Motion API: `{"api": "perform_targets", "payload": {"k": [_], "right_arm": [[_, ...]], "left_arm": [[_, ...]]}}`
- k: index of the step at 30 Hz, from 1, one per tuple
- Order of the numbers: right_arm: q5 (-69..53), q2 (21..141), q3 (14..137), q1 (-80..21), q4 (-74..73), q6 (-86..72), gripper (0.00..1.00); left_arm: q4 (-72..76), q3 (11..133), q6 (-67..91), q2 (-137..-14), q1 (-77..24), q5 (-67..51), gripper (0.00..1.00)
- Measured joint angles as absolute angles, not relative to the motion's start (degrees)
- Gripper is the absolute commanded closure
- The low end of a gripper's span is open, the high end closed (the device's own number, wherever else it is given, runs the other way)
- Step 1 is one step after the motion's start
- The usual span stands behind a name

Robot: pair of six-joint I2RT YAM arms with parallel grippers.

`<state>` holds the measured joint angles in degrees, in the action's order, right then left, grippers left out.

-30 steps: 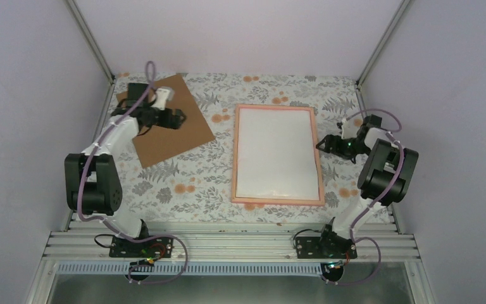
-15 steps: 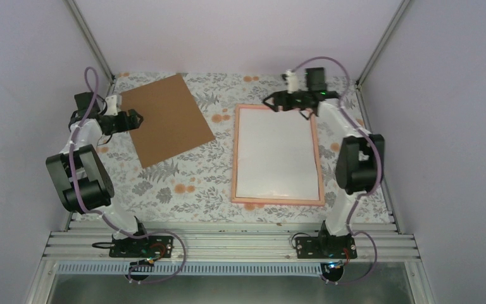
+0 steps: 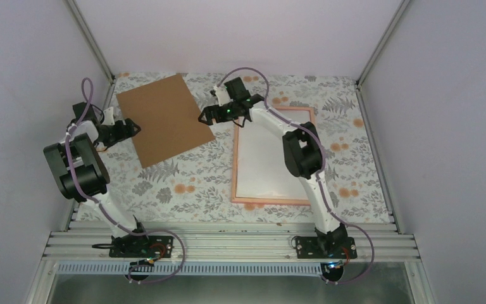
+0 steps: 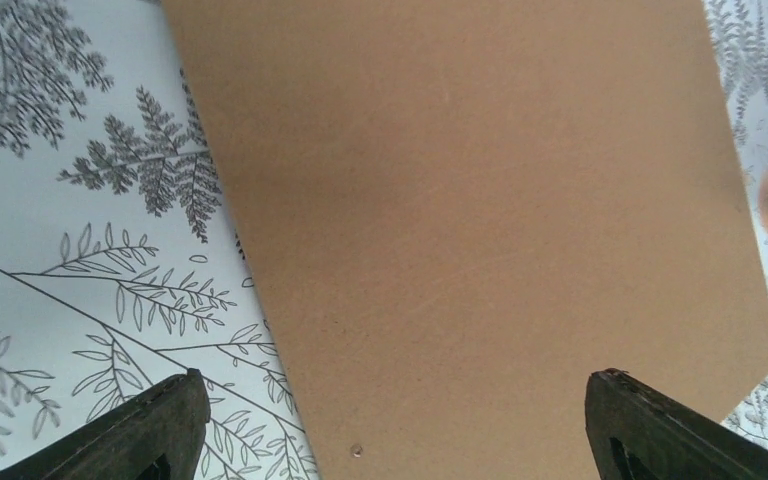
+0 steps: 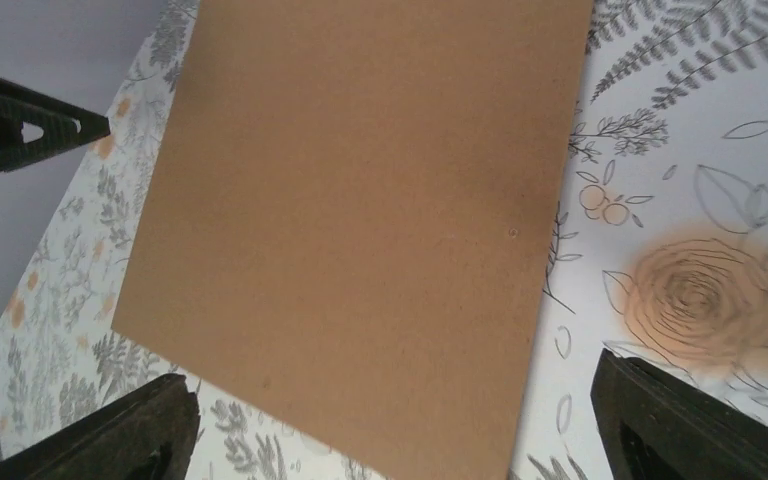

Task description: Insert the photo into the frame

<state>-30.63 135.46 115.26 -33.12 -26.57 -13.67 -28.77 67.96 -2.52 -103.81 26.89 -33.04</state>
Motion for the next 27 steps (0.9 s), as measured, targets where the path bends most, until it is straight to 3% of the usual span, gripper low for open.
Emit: {"api": "perform_targets", "payload": {"k": [13,27], "right_arm": [[-29.3,144.2,120.1,-35.5,-26.3,-20.1,0.05],[-45.1,143.0,112.7,-32.7,-16.1,-31.0,0.07]], "left_arm": [[-28.2,67.6,-3.7,-109.6,27.2,-34.4,0.15],[-20.8,61.7,-8.6,-108.8,26.1,-40.8,0.23]]}}
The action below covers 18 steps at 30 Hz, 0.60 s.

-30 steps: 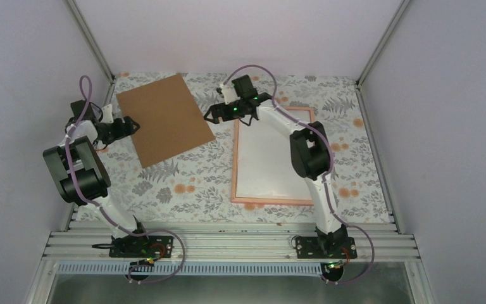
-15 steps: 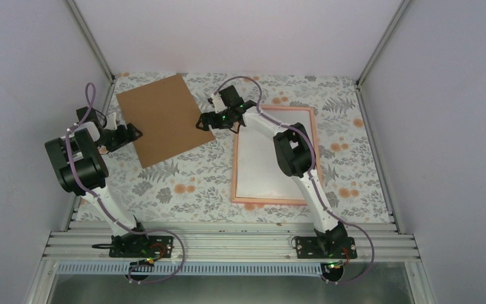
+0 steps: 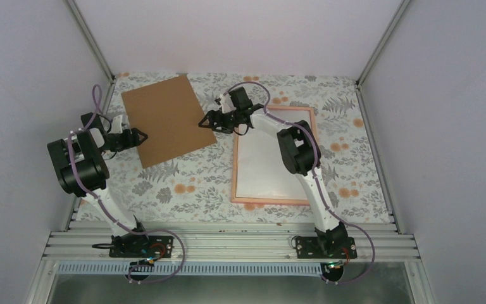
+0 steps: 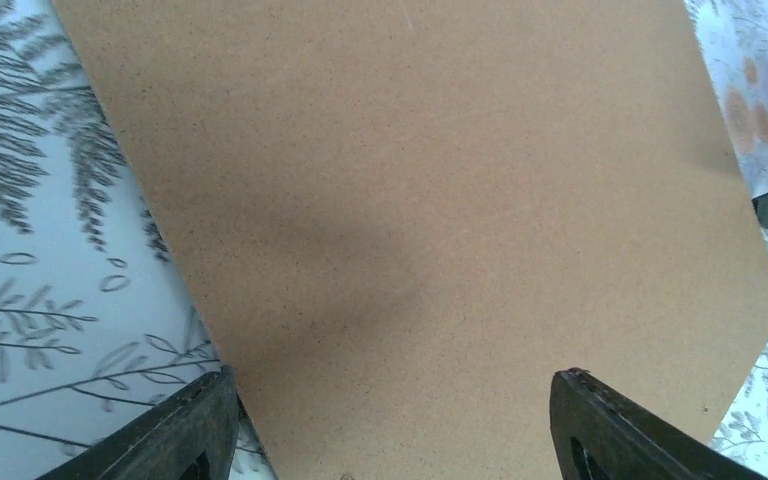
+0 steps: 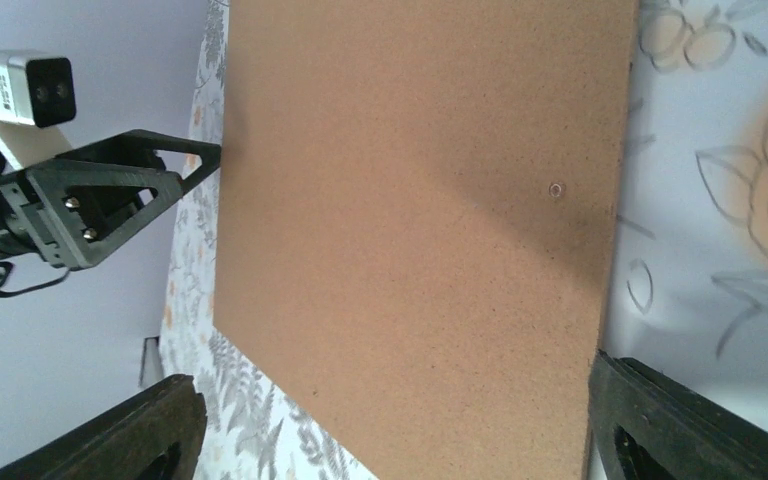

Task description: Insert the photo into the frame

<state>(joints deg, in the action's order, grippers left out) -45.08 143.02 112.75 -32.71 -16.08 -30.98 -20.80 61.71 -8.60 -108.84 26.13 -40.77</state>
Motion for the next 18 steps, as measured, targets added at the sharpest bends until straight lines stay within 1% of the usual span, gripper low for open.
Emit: {"api": "perform_targets", "payload": {"k": [9,13,16,17,18], "right_arm": [[-47.6,135.9,105.6,-32.1,-17.7,-34.4,0.09],[-48.8,129.4,101.5,-32.0,-17.7,-34.1,0.09],[-50.0,124.1,98.2,-31.2,-18.7,-32.9,0.09],[-50.3,122.5,97.1,-30.6,-19.0,-32.2,0.12],[-50.5,121.3,96.2,-30.0,-19.3,-31.4,0.13]], "left_arm": [[-21.2,58.2,-11.6,-106.6,26.0,-43.5,0.24],[-23.1,58.2,-13.1,-106.3,25.3,-44.0,0.24],[-24.6,58.0,-13.8,-105.9,23.0,-43.8,0.24],[-24.9,57.9,-14.1,-105.6,21.8,-43.6,0.24],[-25.3,57.7,-14.2,-105.4,20.6,-43.5,0.24]]}}
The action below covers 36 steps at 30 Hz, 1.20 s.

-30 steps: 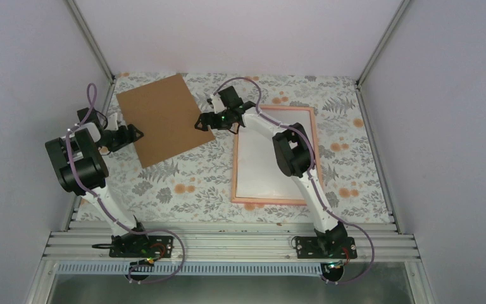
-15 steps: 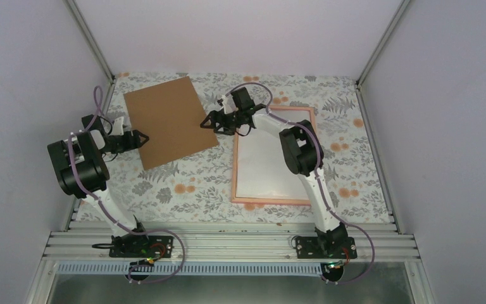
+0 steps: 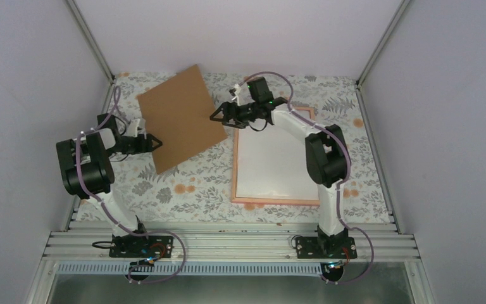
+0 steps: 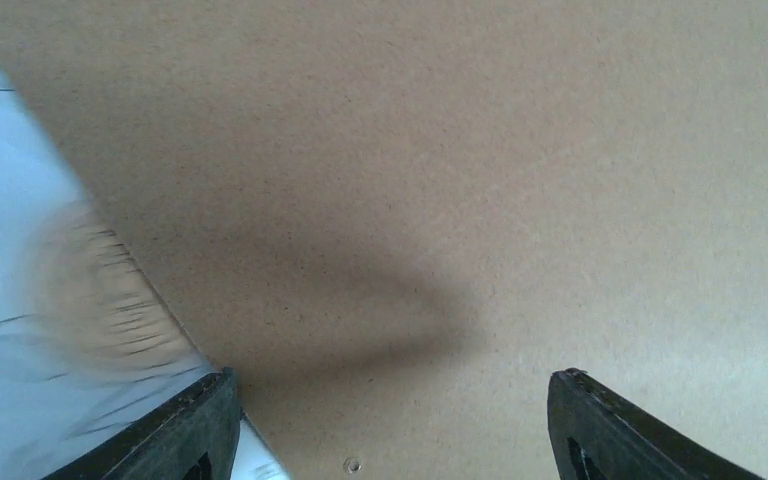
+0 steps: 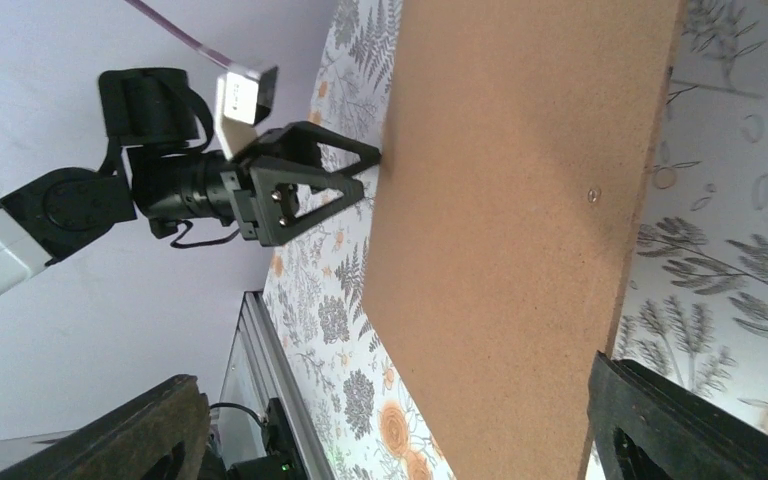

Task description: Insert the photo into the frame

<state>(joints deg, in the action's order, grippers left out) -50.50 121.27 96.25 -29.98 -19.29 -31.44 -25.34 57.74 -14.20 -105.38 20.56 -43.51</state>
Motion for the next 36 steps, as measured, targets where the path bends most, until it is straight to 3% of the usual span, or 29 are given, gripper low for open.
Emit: {"api": "perform_targets", "payload": {"k": [8,24,31,36], "right_arm": [[-49.4,117.8,87.2,-22.9,-23.6,-24.6,0.15],[-43.9,117.8,82.5,-18.5,-27.8,-16.5,0.19],[-44.0,121.6,84.4,-19.1,-26.7,-16.8,0.26],[-45.6,125.0,86.7,-19.6,-26.1,-18.4,0.40]], "left_arm": [[-26.5,57.2,-13.3,-105.2,12.5,-44.8,0.24],[-26.8,60.1,-10.9,-108.5,11.1,-48.6,0.24],[-26.7,60.7,-10.9,-109.3,11.0,-49.4,0.24],[-26.5,61.1,-11.0,-109.7,10.6,-49.6,0.24]]}}
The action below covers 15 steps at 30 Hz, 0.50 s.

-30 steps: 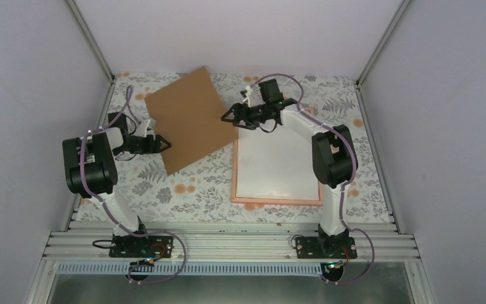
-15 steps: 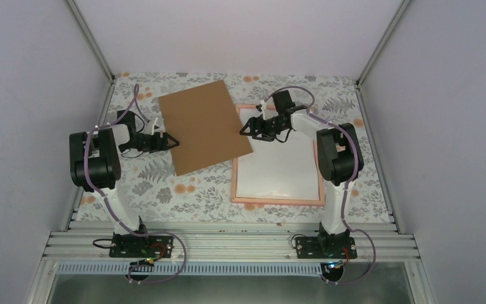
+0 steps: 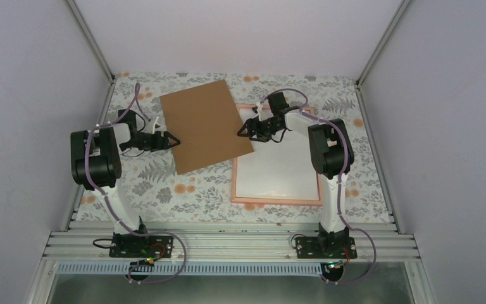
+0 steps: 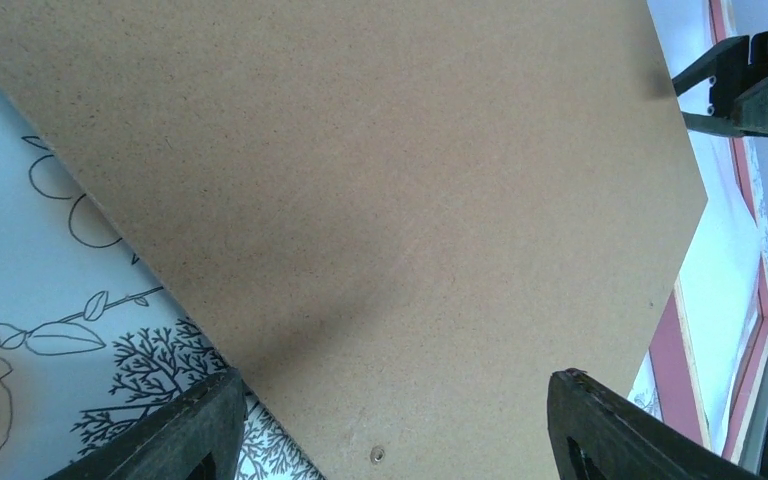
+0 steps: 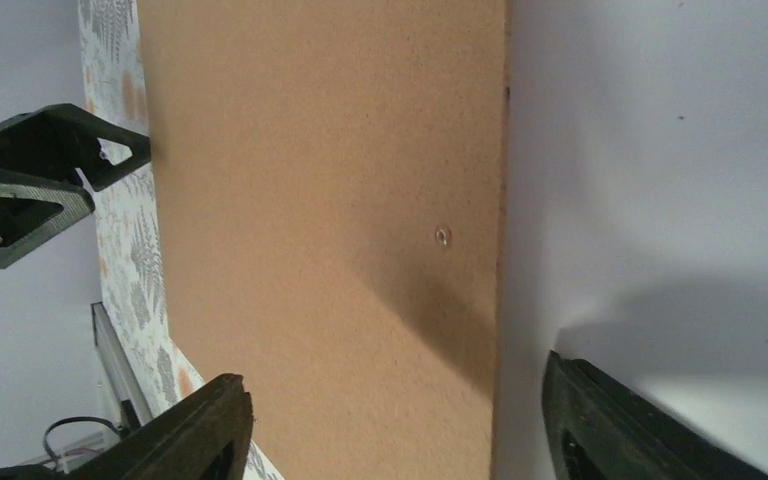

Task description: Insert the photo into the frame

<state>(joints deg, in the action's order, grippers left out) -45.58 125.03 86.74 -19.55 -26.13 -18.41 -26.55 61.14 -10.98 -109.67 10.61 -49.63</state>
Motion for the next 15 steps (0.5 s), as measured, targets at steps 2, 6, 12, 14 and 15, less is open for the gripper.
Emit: {"api": "perform_targets", "payload": {"k": [2,6,12,14,15], "right_arm": [[-47.1,125.3,86.9,-19.6,-25.1,-19.4,0.47],[-49.9,125.3,87.0,-19.2,-22.8,-22.7,0.55],[-57.6,125.3,85.7,-19.6,-14.3,-29.8,0.58],[-59.6,125.2,85.4,-20.2,-12.5,-31.7,0.60],[-60.3,125.2,85.4,-20.4,-11.9,-32.4,0.64]], "left_arm": [[-26.4,61.1,-11.1,-109.7,10.4,-49.6,0.24],[-26.1,61.3,-11.1,-109.8,10.1,-49.5,0.25],[-24.3,61.8,-11.1,-110.7,8.6,-49.8,0.25],[-23.8,61.9,-11.1,-110.9,8.1,-50.0,0.25],[-23.5,62.0,-11.1,-111.1,7.7,-50.2,0.25]]}}
